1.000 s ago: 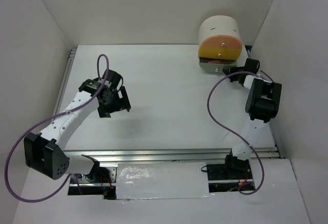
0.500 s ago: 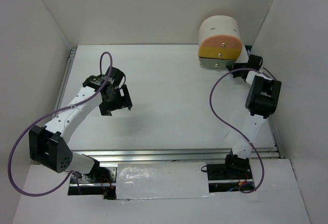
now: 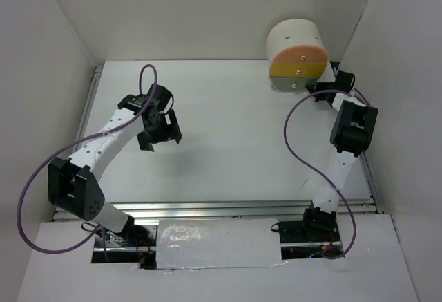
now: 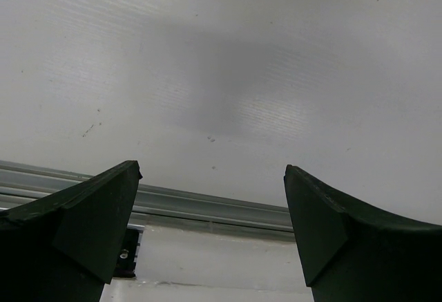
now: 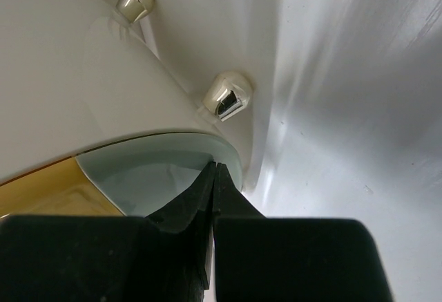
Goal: Organize the makeup
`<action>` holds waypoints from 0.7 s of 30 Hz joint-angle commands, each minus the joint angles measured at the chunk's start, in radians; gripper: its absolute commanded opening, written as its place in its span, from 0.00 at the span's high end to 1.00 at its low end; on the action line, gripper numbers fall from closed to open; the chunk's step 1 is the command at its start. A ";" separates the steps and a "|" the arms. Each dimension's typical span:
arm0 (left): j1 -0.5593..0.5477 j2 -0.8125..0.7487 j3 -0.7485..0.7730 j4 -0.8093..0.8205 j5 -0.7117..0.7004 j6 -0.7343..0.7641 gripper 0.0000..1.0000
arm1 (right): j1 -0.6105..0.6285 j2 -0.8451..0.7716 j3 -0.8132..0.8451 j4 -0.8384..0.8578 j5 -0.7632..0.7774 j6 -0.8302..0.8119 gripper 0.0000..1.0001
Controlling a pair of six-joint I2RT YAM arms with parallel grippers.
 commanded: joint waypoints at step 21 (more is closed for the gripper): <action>0.015 0.157 0.291 -0.070 -0.069 0.068 0.01 | 0.009 -0.306 -0.255 0.100 0.102 -0.018 1.00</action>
